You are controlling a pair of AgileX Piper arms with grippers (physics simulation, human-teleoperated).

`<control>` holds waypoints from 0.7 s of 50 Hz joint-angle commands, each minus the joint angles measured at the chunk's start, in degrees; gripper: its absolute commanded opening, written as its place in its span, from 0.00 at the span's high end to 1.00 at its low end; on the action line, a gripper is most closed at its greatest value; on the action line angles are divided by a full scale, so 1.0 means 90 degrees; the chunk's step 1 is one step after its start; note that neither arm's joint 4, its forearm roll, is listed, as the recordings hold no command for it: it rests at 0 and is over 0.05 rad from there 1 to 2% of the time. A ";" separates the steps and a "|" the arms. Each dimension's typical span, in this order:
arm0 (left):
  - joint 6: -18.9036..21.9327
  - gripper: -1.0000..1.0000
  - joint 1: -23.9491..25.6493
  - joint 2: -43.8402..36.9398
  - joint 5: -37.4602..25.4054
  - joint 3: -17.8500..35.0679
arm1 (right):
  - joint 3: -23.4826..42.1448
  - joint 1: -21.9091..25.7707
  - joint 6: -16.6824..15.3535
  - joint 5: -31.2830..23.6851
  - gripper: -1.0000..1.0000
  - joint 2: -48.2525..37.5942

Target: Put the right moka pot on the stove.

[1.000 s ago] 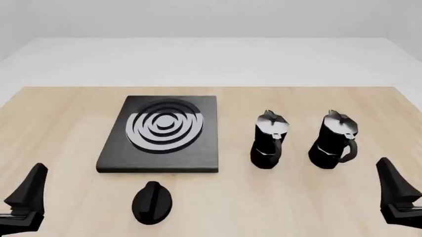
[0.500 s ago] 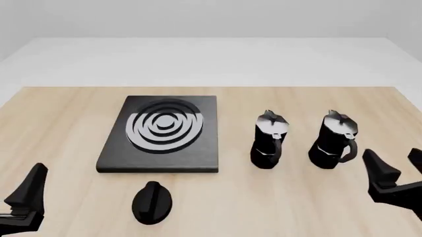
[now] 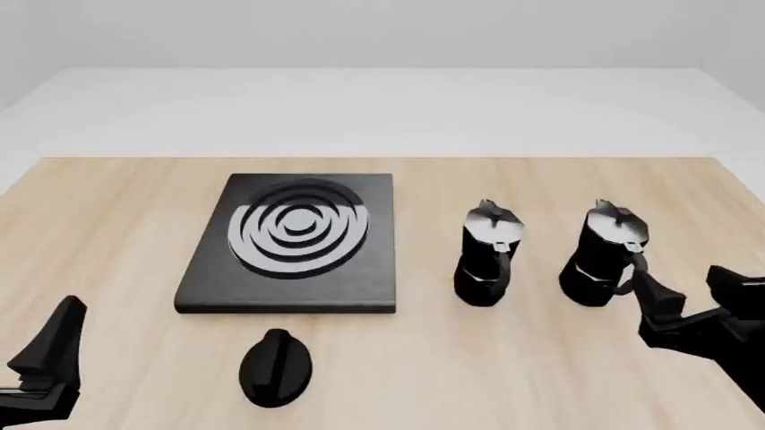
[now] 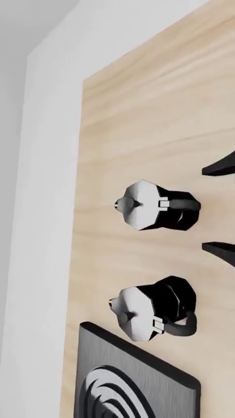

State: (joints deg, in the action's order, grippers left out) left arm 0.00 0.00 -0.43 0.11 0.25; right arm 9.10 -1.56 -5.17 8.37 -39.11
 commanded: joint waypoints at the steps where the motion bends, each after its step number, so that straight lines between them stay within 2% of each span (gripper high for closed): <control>1: 0.0000 0.00 0.0000 0.0000 0.0000 0.0000 | -0.0222 -0.0144 0.0005 0.1115 0.00 -0.1258; 9: 0.0000 0.00 0.0000 0.0000 0.0000 0.0000 | -0.0284 -0.0165 -0.0003 0.1823 0.00 -0.2008; 24: 0.0000 0.00 0.0000 0.0000 0.0000 0.0000 | 0.0067 -0.0143 -0.0029 0.1918 0.00 -0.2496; 27: 0.0000 0.00 0.0000 0.0000 0.0000 0.0000 | 0.0062 -0.0153 -0.0052 0.2247 0.00 -0.2851; 35: 0.0000 0.00 0.0000 0.0000 0.0000 0.0000 | 0.0149 -0.0195 -0.0063 0.2457 0.00 -0.3198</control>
State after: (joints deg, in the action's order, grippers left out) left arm 0.00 0.00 -0.43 0.11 0.25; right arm 9.40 -3.03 -5.58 27.38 -63.12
